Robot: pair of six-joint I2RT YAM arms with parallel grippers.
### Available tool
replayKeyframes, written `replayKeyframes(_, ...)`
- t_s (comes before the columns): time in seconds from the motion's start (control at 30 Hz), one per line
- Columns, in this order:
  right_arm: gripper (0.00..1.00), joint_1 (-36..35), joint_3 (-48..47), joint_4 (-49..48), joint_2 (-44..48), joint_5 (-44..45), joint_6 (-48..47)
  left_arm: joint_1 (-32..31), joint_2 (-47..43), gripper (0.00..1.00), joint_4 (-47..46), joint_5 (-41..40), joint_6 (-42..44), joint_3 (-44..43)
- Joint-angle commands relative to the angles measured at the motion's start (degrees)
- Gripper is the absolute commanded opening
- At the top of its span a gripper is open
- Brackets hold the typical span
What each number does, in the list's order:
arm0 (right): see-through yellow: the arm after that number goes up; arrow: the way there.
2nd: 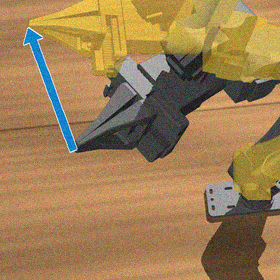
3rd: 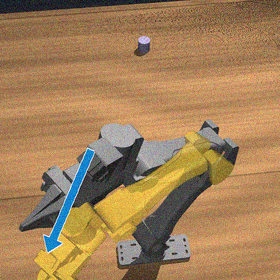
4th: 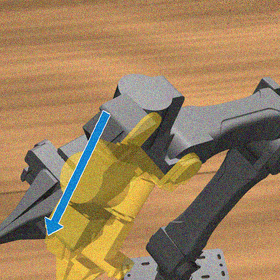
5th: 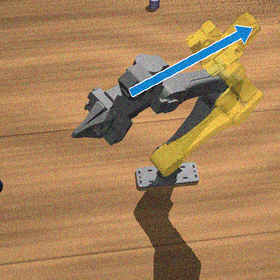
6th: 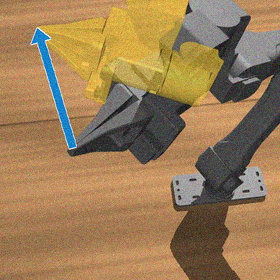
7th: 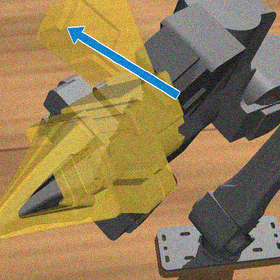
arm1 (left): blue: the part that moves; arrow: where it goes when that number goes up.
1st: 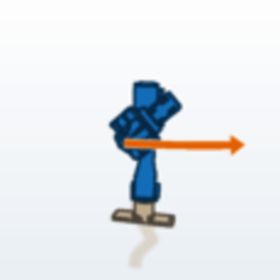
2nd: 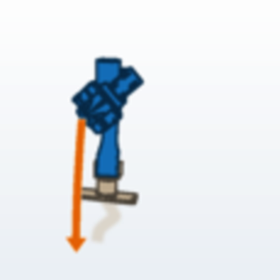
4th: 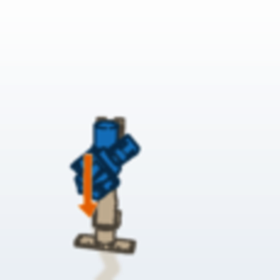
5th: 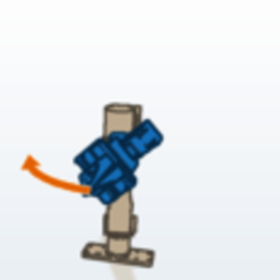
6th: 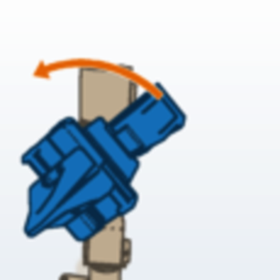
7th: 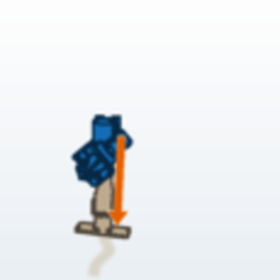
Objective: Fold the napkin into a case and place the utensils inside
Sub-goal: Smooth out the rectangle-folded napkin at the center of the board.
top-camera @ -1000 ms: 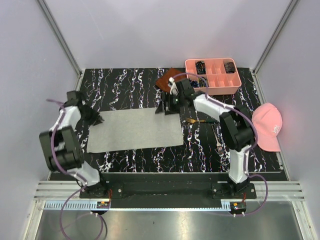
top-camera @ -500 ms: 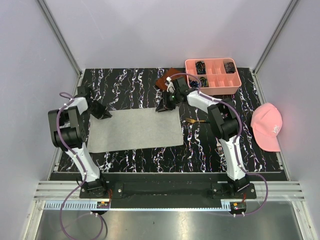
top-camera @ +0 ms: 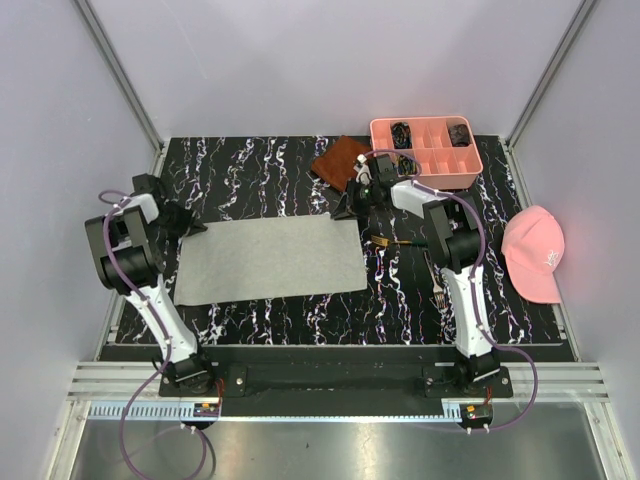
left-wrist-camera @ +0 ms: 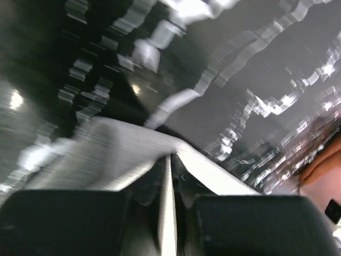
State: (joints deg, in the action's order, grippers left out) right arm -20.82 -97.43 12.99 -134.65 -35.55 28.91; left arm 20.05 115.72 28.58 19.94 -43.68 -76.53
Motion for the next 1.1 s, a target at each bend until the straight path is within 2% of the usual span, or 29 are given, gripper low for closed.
replayKeyframes(0.0, 0.25, 0.16, 0.57, -2.09, -0.18, -0.93, -0.60, 4.10, 1.88, 0.10, -0.45, -1.04, -0.09, -1.78)
replayKeyframes(0.2, 0.25, 0.43, 0.92, -2.01, 0.44, -0.22, -0.87, 7.80, 1.96, 0.12, 3.75, -3.85, 2.71, -6.16)
replayKeyframes(0.37, 0.25, 0.43, -0.13, -1.22, 0.70, -0.75, -0.69, 5.97, -0.49, 0.17, 5.96, -2.19, 3.42, -8.72)
replayKeyframes(0.53, 0.27, 0.08, -0.57, 0.27, 3.78, 0.83, -1.39, -1.41, -7.43, 0.19, 4.04, -4.04, 3.52, -5.13)
replayKeyframes(0.63, 0.33, -0.89, -1.53, 0.72, 5.71, 1.45, -0.87, -7.12, -9.11, 0.18, 1.58, -2.28, 2.03, -3.36)
replayKeyframes(0.67, 0.38, -1.67, -2.23, 0.54, 6.06, 1.10, -0.35, -10.35, -9.11, 0.18, 0.79, -1.15, 0.98, -3.01)
replayKeyframes(0.8, 0.47, -5.19, -5.22, 0.54, 4.66, 0.22, 0.80, -16.52, -5.79, 0.15, -4.47, 2.11, -2.28, -2.75)
replayKeyframes(0.9, 0.49, -8.00, -7.77, 0.37, 2.29, -0.66, 2.03, -19.78, -2.09, 0.12, -7.64, 5.27, -5.00, -3.01)
replayKeyframes(1.07, 0.49, -9.86, -10.85, -0.95, -2.01, -1.63, 4.22, -22.51, 1.43, 0.11, -9.94, 5.11, -7.03, -3.54)
